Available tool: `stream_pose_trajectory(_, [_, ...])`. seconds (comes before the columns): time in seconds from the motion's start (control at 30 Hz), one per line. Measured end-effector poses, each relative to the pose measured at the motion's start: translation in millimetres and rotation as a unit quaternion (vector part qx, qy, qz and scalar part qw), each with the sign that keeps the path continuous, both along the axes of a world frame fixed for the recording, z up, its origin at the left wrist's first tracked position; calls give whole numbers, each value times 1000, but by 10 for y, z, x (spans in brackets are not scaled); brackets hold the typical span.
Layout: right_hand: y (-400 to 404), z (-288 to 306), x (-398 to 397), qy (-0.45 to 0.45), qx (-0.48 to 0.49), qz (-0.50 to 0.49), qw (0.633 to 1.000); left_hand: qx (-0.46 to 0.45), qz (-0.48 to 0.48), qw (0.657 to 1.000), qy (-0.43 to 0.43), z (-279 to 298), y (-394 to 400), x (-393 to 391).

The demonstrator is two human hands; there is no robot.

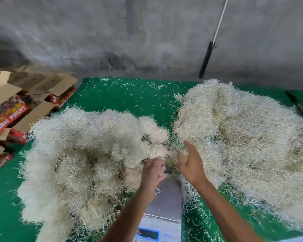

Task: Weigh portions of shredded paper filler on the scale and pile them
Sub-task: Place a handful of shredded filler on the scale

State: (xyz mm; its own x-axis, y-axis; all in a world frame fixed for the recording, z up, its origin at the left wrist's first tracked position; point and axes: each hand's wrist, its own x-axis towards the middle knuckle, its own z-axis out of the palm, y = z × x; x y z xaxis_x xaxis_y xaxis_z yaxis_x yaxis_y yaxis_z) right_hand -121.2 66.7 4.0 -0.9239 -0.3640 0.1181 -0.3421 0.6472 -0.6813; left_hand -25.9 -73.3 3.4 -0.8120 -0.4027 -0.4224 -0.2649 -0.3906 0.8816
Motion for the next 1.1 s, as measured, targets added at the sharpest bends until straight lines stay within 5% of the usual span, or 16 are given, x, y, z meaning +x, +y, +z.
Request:
stream_pose_trajectory(0.23, [1090,-454,-526,-80,-76,-78,991,-124,-50,991,-32,-328,683,-777])
stream_pose_trajectory(0.4, [1423,-844,-916,-54,-14,-23,998,-238,-46,968,-65,-586,1061,-1247])
stream_pose_trajectory(0.6, [1123,-1208,-1083,-216,-77,-12,973,-59,-93,973,-201,-902,1401,-1707])
stream_pose_trajectory(0.8, [1042,-1169,-740,-116,-119,66,984,17,-101,980,-171,-995,1358,-1708])
stream_pose_trajectory(0.93, [1151,-1114,-596,24,-160,-76,984,95,35,984,-144,-917,1169,-1839])
stream_pose_trajectory(1.0, [1164,-1021,-525,-51,-169,-136,975,76,59,982,-160,-738,1175,-1870])
stream_pose_trajectory(1.1, [1047,-828,-371,-229,-317,-86,916,0,-92,991,-98,-452,1292,-1635])
